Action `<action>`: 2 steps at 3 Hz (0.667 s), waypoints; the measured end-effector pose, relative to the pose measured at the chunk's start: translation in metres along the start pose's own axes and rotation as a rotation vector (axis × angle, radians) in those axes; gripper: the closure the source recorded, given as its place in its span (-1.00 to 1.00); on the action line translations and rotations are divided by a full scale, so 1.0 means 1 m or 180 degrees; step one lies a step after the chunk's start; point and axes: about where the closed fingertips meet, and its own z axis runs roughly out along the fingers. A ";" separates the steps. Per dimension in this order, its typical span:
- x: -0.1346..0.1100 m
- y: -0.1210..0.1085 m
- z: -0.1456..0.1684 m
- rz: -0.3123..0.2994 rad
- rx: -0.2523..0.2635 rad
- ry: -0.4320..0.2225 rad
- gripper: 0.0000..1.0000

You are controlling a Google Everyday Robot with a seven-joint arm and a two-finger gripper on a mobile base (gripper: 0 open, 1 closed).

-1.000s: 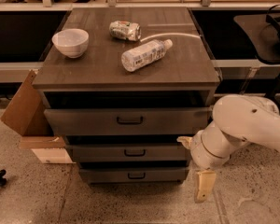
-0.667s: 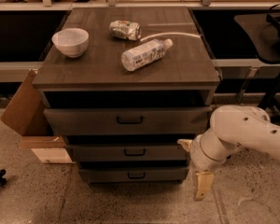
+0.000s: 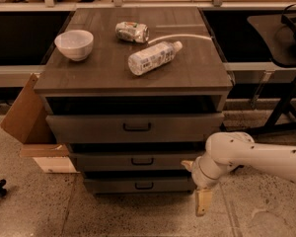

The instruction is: Open middle drawer

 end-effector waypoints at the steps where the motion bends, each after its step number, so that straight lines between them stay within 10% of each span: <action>1: 0.000 0.000 0.000 0.0000 0.0000 0.0000 -1.00; 2: 0.007 -0.015 0.005 -0.0173 0.0205 -0.0128 -1.00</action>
Offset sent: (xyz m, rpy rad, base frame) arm 0.0263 -0.0063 -0.0064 0.0994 -0.1238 0.0523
